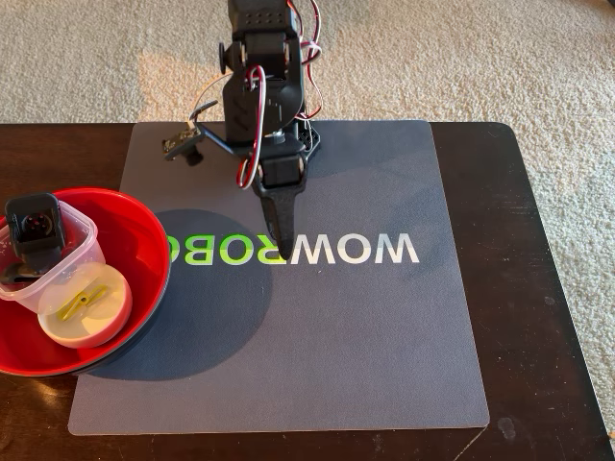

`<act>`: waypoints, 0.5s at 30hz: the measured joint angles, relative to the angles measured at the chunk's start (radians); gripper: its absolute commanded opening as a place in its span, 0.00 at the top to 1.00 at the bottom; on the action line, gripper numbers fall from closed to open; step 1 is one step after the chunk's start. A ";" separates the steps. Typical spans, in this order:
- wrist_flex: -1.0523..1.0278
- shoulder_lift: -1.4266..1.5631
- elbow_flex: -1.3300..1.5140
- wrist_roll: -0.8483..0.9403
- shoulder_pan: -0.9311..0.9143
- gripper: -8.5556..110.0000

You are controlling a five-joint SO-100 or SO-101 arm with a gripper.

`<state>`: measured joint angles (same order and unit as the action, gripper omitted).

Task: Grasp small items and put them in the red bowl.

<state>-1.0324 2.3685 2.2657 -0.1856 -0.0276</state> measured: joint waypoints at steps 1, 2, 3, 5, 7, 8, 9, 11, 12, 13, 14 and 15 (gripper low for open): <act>0.014 -0.009 0.000 0.008 -0.025 0.77; 0.028 -0.020 0.000 0.021 -0.040 0.77; 0.038 -0.031 0.000 0.037 -0.048 0.77; 0.044 -0.043 0.000 0.069 -0.069 0.77; 0.046 -0.041 0.000 0.087 -0.092 0.78; 0.046 -0.040 0.000 0.097 -0.092 0.78; 0.049 -0.040 0.000 0.110 -0.083 0.78; 0.052 -0.032 0.000 0.141 -0.092 0.78; 0.052 -0.025 0.006 0.153 -0.107 0.78; 0.052 -0.021 0.006 0.163 -0.107 0.78; 0.052 -0.018 0.011 0.172 -0.106 0.78; 0.052 -0.015 0.015 0.179 -0.098 0.78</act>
<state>-0.9802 2.3531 2.2810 -0.0061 -0.1258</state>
